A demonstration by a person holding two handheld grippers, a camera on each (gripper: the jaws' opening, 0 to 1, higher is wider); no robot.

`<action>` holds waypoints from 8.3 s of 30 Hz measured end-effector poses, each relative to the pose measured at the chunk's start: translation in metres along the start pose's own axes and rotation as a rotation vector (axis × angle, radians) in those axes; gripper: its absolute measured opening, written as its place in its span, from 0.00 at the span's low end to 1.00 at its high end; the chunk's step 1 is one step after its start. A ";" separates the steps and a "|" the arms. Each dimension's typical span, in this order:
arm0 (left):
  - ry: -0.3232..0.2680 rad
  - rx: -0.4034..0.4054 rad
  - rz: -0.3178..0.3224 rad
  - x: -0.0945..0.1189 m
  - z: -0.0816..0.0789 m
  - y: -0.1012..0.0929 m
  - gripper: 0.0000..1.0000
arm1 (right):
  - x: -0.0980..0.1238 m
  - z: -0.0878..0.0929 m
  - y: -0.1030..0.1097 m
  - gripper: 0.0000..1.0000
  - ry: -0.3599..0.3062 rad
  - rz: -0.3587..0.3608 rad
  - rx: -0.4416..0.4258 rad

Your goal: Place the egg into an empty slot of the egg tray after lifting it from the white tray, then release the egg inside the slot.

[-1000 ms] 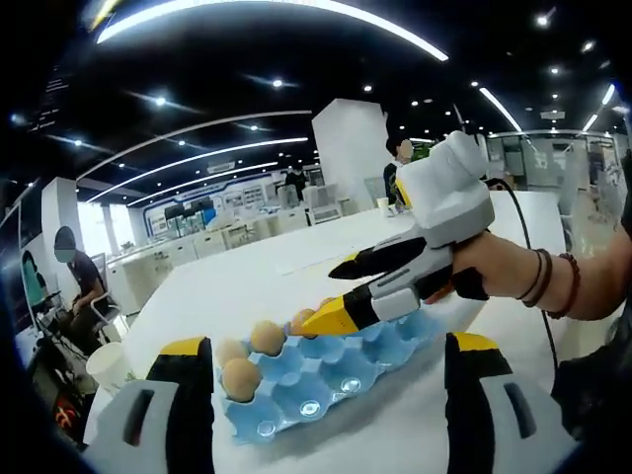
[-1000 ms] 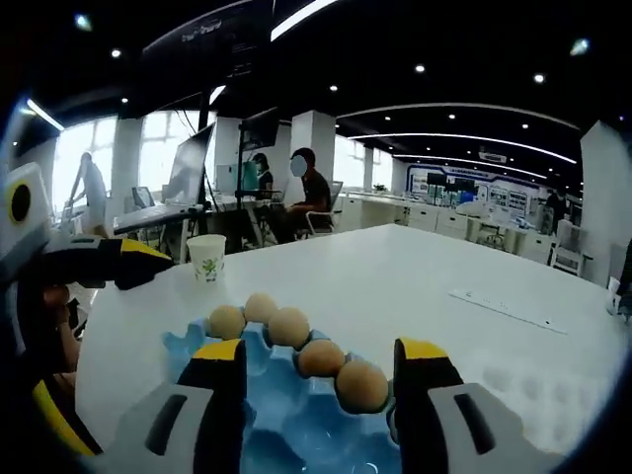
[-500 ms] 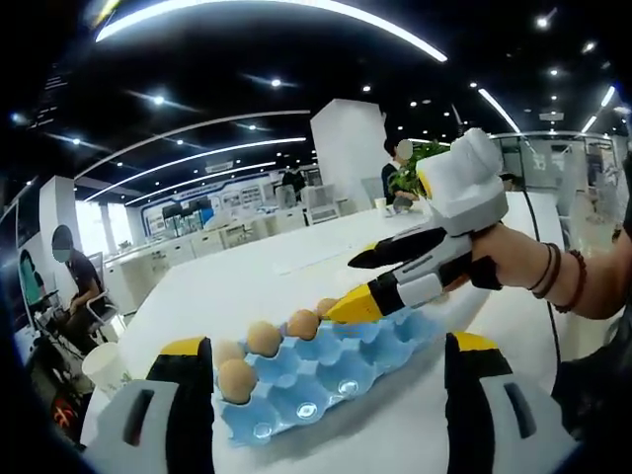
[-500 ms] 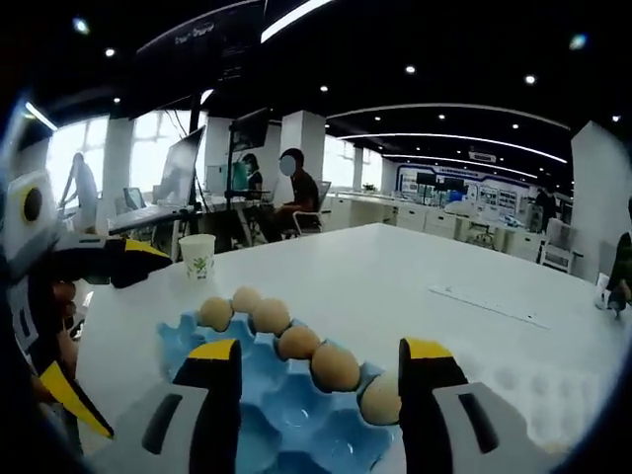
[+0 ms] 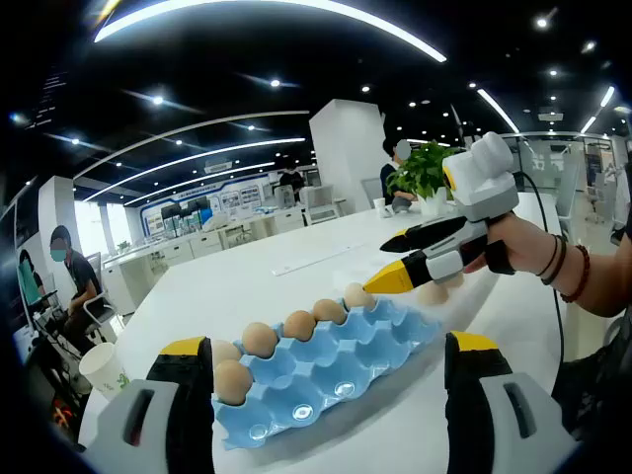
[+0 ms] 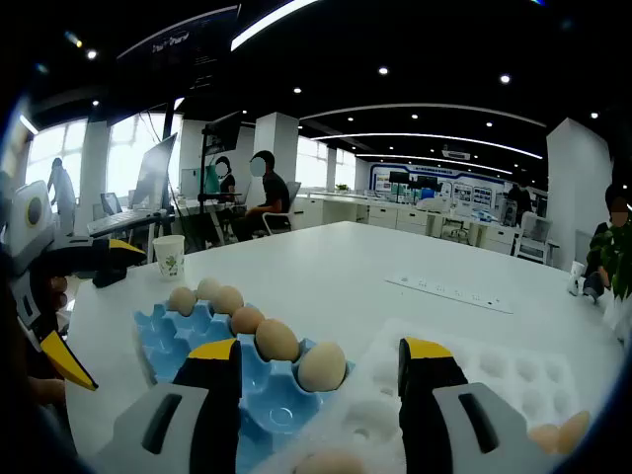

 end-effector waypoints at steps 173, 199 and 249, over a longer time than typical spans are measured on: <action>0.046 0.009 -0.059 0.009 0.013 0.020 0.98 | -0.076 -0.028 0.116 0.27 -0.019 -0.222 0.016; 0.063 0.024 -0.066 0.003 0.018 0.029 0.98 | -0.099 -0.007 0.128 0.29 0.016 -0.245 0.056; 0.034 0.043 -0.040 -0.001 0.016 0.010 0.99 | -0.049 -0.001 0.060 0.77 0.016 -0.063 0.028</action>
Point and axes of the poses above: the point that each gripper's makers call its tool centre point, and the gripper's own axes: x roughly backward along the fingers, y roughly to its left, z roughly out of its underside, the point moved 7 cm from there along x, roughly backward along the fingers, and after that the axes turned 2 degrees about x, right-handed, at the moved point
